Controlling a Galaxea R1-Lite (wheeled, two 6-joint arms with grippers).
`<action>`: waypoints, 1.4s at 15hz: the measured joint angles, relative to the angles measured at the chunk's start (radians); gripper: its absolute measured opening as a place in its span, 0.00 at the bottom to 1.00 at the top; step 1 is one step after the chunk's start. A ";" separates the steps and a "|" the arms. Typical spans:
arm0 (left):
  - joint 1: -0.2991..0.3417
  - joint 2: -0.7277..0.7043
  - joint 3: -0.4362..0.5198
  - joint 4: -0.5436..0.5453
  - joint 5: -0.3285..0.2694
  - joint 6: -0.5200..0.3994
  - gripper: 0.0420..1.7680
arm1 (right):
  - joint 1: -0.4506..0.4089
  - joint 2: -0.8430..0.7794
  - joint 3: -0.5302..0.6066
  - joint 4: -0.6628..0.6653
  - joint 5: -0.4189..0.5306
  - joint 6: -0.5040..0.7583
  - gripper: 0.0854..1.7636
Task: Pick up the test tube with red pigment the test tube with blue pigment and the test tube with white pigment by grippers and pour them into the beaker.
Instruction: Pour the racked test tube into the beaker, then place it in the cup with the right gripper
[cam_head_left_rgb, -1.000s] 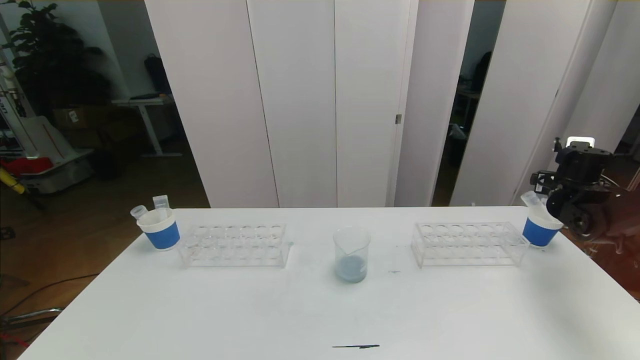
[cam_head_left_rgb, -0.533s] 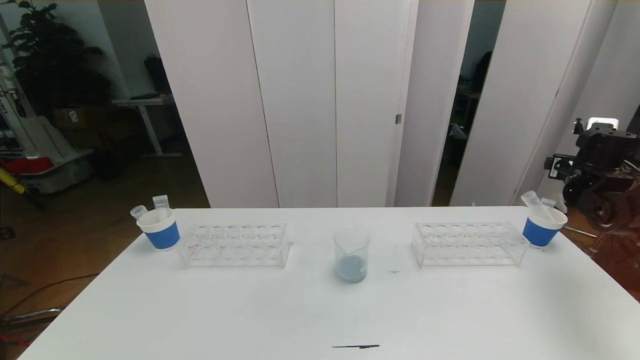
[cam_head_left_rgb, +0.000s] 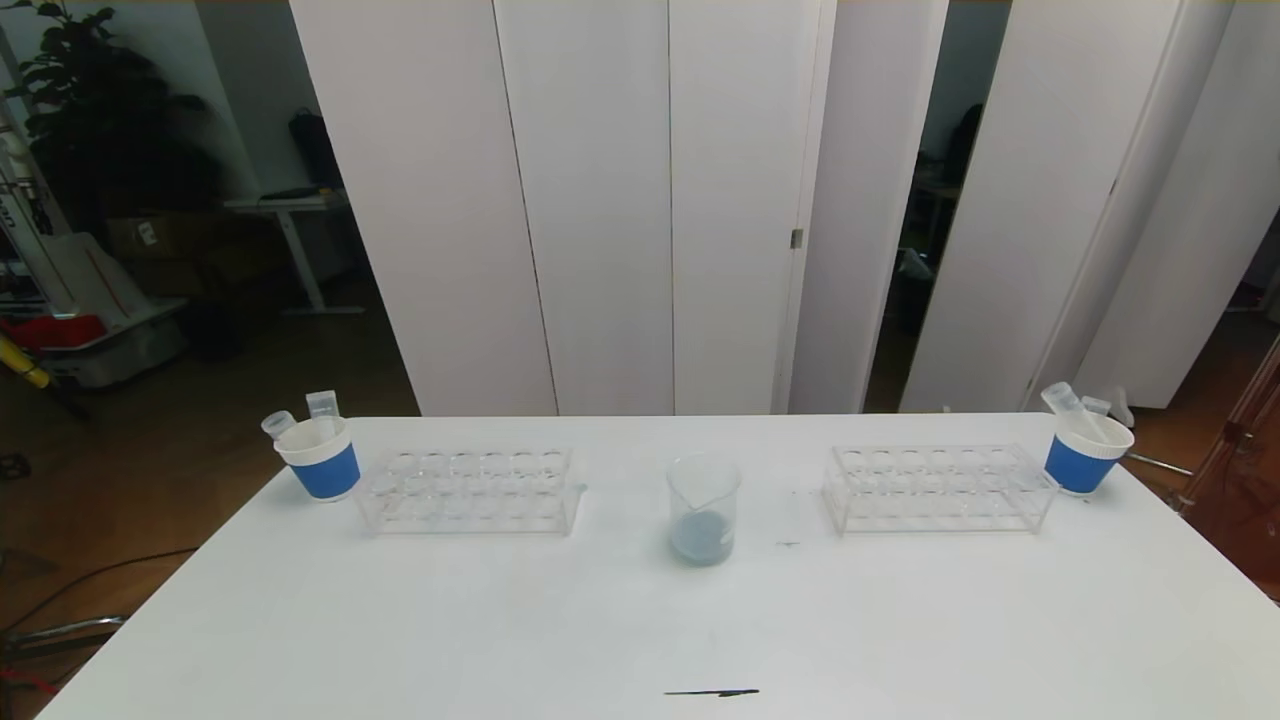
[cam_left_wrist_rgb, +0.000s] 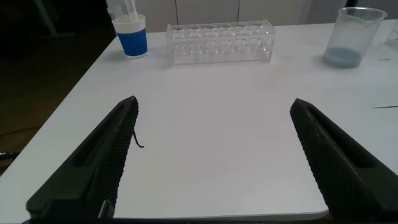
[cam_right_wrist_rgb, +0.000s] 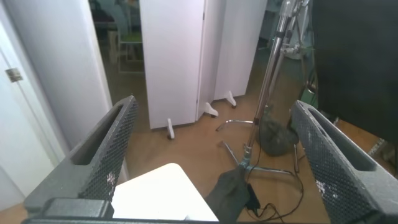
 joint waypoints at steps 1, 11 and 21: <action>0.000 0.000 0.000 0.000 0.000 0.000 0.99 | 0.003 -0.094 0.000 0.097 0.042 0.004 0.99; 0.000 0.000 0.000 0.000 0.000 0.000 0.99 | 0.105 -1.007 -0.003 0.966 0.194 0.015 0.99; 0.000 0.000 0.000 0.000 0.000 0.000 0.99 | 0.145 -1.515 0.846 0.784 0.231 0.005 0.99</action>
